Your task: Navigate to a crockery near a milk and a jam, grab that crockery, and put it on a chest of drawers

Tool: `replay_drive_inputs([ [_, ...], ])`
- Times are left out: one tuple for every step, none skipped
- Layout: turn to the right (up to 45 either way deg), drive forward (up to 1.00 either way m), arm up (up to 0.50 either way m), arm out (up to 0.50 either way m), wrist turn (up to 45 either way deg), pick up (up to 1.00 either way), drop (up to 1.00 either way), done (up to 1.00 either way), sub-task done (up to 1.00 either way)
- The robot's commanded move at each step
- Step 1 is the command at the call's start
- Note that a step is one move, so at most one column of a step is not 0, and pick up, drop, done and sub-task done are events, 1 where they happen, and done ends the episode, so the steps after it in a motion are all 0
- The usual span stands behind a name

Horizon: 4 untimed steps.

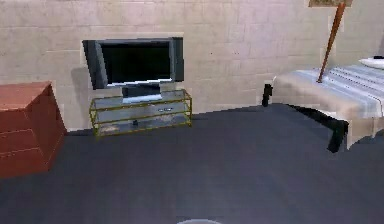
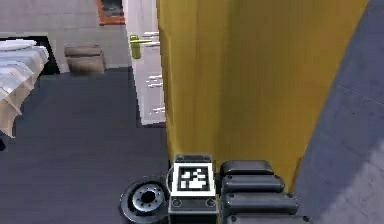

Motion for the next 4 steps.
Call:
replay_drive_inputs([
  [45.0,0.00,0.00,0.00,0.0,0.00,0.00,0.00,0.00],
  [15.0,0.00,0.00,0.00,0.0,0.00,0.00,0.00,0.00],
  [0.0,0.35,0.00,0.00,0.0,0.00,0.00,0.00,0.00],
  [6.0,0.00,0.00,0.00,0.0,0.00,0.00,0.00,0.00],
])
